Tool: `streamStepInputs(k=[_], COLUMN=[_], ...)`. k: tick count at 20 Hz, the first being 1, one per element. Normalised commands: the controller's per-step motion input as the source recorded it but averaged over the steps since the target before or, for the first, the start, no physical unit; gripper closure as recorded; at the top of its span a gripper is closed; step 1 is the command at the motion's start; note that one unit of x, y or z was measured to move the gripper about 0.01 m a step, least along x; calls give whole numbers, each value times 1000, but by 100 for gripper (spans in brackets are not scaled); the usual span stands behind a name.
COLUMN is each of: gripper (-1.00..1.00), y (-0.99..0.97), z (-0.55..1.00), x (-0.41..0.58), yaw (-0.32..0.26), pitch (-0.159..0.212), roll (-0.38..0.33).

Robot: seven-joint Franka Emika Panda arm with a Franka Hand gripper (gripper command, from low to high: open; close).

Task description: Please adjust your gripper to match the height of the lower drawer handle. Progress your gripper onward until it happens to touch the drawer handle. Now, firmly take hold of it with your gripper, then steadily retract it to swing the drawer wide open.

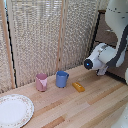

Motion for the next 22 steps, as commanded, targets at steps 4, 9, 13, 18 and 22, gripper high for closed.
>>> streamStepInputs(k=[4,9,13,18,22], gripper=[100,100,100,100,100], y=[-261,9,323,691,721], z=[0,-10,2,106,215], x=[16,-42,28,189,309], yaw=[-77,-48,-32,-9,9], pitch=[9,1,0,69,138], roll=[70,4,102,205,258])
